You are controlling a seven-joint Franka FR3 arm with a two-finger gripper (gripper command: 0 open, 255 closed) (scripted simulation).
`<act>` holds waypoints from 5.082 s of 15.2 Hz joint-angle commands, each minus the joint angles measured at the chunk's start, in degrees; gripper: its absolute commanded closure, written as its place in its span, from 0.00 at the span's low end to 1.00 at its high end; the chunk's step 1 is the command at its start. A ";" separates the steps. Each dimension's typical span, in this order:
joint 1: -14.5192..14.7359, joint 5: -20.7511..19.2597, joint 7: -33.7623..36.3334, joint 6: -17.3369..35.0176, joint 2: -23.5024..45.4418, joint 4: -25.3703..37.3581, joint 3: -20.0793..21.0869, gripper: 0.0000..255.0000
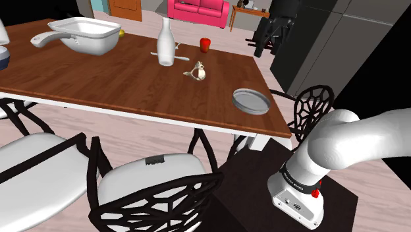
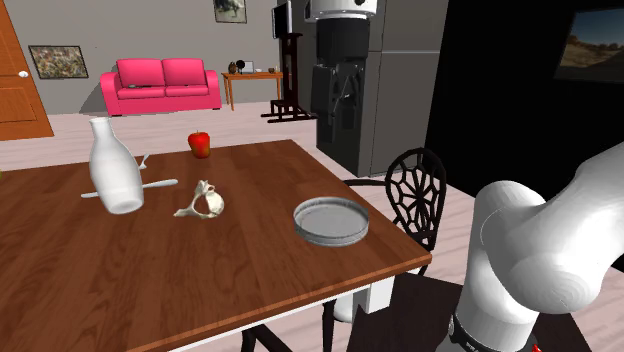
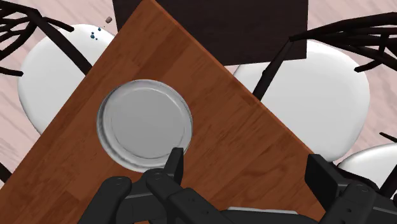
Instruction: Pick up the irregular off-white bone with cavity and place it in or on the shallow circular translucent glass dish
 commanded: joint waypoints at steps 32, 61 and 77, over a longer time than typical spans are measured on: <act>-3.82 3.74 -10.74 32.53 59.72 31.63 -7.58 0.00; -0.83 -3.19 -8.35 28.83 69.70 40.84 -7.75 0.00; 8.11 -19.34 -8.57 9.94 87.00 61.89 -10.40 0.00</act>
